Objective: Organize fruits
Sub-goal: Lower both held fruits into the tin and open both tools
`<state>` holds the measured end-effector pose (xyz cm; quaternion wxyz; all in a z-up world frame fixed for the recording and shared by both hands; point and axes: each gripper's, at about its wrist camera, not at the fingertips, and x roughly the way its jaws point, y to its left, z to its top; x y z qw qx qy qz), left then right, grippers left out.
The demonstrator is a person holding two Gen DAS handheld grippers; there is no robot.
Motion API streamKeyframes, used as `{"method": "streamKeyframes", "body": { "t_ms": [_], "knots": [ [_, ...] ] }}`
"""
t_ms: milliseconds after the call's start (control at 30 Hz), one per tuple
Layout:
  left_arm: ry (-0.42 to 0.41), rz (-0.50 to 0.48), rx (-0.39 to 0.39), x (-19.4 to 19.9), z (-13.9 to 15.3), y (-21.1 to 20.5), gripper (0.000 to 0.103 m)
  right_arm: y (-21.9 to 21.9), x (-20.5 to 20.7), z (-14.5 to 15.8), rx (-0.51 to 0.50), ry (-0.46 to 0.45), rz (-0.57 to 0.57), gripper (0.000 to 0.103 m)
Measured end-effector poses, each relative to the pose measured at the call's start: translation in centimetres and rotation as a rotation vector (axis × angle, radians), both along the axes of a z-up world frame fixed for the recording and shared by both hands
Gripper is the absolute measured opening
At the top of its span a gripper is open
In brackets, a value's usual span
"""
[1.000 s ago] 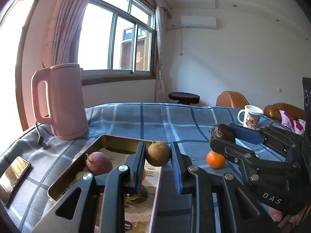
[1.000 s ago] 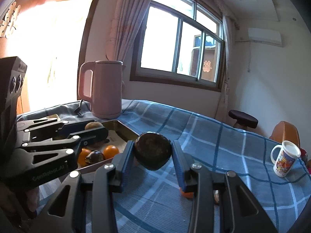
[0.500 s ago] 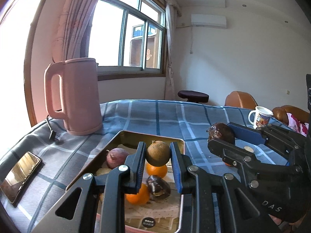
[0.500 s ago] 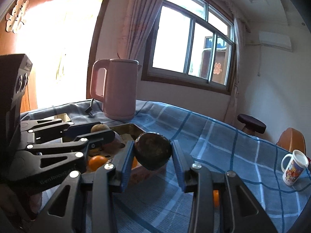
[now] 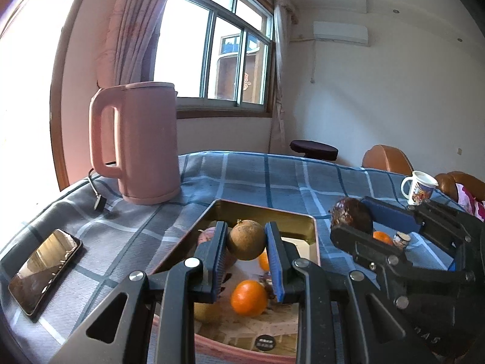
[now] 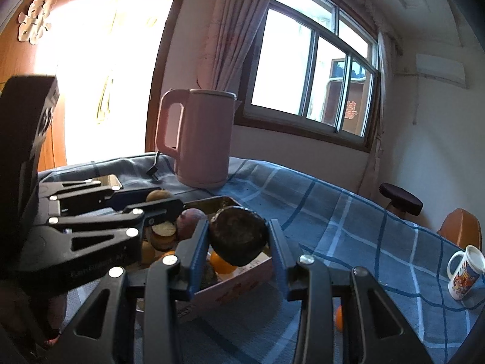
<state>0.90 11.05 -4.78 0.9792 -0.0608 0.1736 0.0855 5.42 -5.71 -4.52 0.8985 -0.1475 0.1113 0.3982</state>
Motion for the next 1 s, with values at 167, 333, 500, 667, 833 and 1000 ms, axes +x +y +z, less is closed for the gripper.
{"method": "streamKeyframes", "body": {
  "t_ms": [167, 333, 500, 667, 833, 1000],
  "knots": [
    [0.004, 0.018, -0.008, -0.3, 0.0, 1.0, 0.027, 1.0, -0.1, -0.2, -0.013, 0.004, 0.017, 0.042],
    [0.022, 0.030, -0.012, -0.3, -0.3, 1.7, 0.027, 1.8, -0.2, -0.4, -0.026, 0.007, 0.029, 0.042],
    [0.041, 0.046, -0.025, -0.3, -0.5, 2.7, 0.027, 2.6, -0.3, -0.7, -0.043, 0.012, 0.040, 0.042],
    [0.057, 0.056, -0.035, -0.2, -0.6, 3.2, 0.027, 3.3, -0.4, -1.1, -0.057, 0.018, 0.048, 0.042],
    [0.086, 0.055, -0.046, 0.1, -1.0, 3.7, 0.027, 3.7, -0.4, -1.6, -0.074, 0.032, 0.054, 0.042],
    [0.105, 0.045, -0.049, 0.2, -1.3, 3.6, 0.027, 3.9, -0.2, -1.9, -0.088, 0.046, 0.060, 0.042]
  ]
}}
